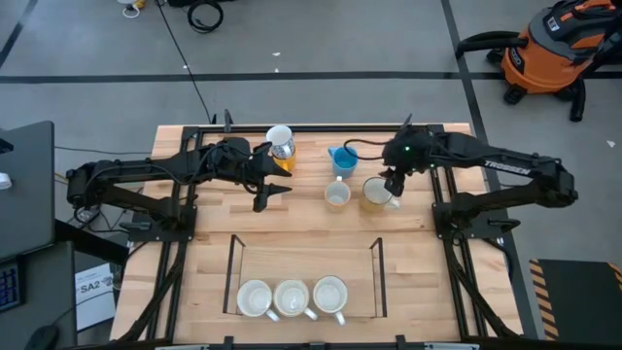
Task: Place coffee mugs
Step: Put the light yellow mug on the shelf
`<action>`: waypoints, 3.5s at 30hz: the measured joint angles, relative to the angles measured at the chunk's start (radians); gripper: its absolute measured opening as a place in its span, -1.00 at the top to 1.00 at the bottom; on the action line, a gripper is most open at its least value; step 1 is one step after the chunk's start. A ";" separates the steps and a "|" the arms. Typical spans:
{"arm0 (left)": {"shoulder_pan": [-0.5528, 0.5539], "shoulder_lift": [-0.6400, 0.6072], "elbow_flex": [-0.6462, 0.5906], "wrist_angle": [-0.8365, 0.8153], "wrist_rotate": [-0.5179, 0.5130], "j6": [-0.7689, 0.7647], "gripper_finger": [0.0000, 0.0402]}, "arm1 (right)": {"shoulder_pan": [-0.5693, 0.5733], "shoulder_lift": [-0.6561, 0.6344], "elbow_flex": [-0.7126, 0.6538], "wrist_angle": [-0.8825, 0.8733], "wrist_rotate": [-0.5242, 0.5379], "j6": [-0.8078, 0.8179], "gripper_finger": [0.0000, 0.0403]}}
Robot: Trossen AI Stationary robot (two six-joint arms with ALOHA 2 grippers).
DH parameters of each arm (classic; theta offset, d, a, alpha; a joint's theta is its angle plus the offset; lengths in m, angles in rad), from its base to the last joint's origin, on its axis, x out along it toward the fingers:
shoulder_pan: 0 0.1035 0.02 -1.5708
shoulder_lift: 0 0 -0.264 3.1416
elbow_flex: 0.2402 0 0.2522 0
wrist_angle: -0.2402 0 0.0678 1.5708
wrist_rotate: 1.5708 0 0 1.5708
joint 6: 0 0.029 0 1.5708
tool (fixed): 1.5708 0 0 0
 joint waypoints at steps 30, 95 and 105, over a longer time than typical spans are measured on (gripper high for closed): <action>0.000 0.000 0.000 0.001 0.000 -0.001 0.01 | -0.007 0.270 0.000 0.052 -0.097 -0.563 0.12; 0.000 0.000 0.000 0.002 0.000 0.000 0.01 | 0.274 0.460 0.692 -0.425 -0.049 0.072 0.83; 0.000 0.000 0.000 -0.001 0.000 -0.001 0.01 | 0.502 0.499 0.689 -0.366 -0.046 0.255 0.83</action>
